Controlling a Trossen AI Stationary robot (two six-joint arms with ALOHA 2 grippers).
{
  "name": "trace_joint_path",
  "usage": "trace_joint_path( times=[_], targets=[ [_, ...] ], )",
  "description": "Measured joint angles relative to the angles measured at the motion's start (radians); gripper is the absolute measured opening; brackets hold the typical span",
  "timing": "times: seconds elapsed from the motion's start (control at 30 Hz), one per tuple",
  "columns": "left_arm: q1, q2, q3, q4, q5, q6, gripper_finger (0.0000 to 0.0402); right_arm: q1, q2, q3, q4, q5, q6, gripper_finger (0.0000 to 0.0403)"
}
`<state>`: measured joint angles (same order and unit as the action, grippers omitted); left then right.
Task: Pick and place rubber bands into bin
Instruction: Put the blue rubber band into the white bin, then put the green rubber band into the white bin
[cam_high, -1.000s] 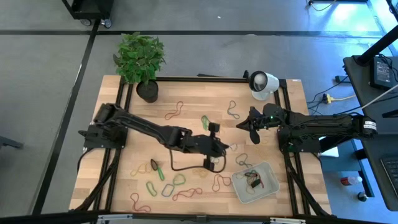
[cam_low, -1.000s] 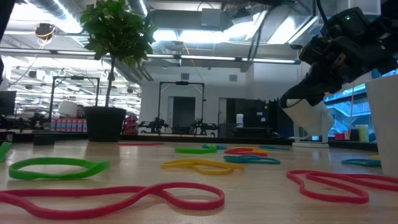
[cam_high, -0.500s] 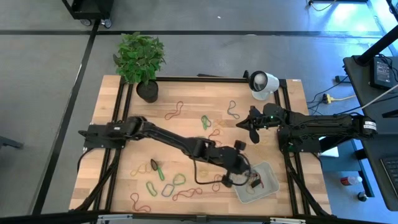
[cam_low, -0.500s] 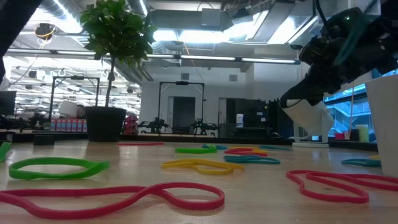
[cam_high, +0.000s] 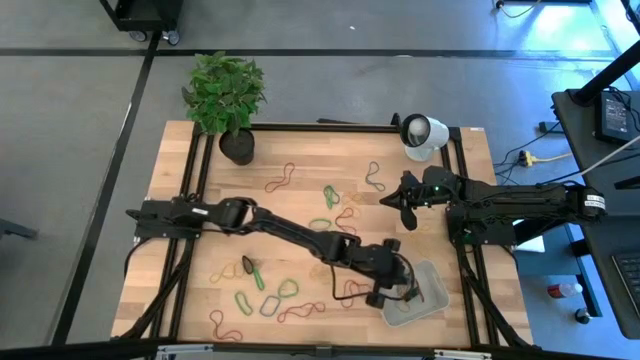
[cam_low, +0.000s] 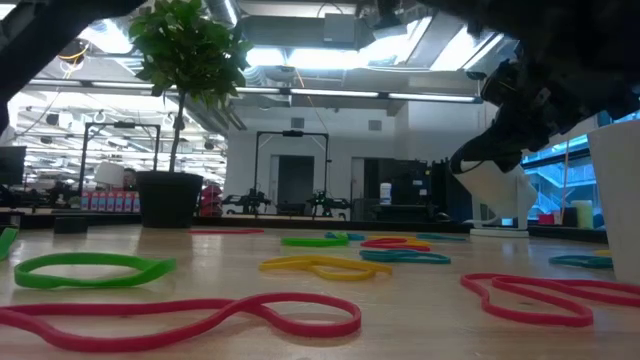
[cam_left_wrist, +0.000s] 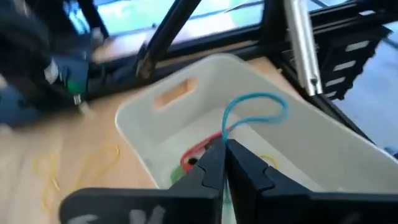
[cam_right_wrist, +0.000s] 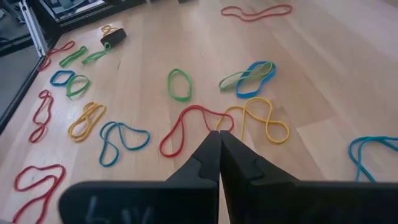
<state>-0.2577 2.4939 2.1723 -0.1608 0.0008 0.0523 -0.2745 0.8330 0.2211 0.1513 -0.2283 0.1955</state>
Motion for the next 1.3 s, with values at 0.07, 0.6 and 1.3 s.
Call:
trace_joint_path(
  times=[0.07, 0.6, 1.3],
  targets=[
    [0.008, 0.008, 0.000, -0.006, 0.000, -0.059, 0.0023, 0.000, 0.000, 0.000, 0.000, 0.000, 0.012, 0.0007],
    [0.036, -0.076, 0.000, -0.197, -0.068, -0.104, 0.0127, 0.000, 0.000, 0.000, -0.008, 0.000, 0.036, 0.0007],
    [0.106, -0.359, -0.409, -0.617, -0.354, -0.212, 0.0001, 0.004, 0.000, 0.000, -0.083, 0.000, 0.044, 0.0007]
  ],
)
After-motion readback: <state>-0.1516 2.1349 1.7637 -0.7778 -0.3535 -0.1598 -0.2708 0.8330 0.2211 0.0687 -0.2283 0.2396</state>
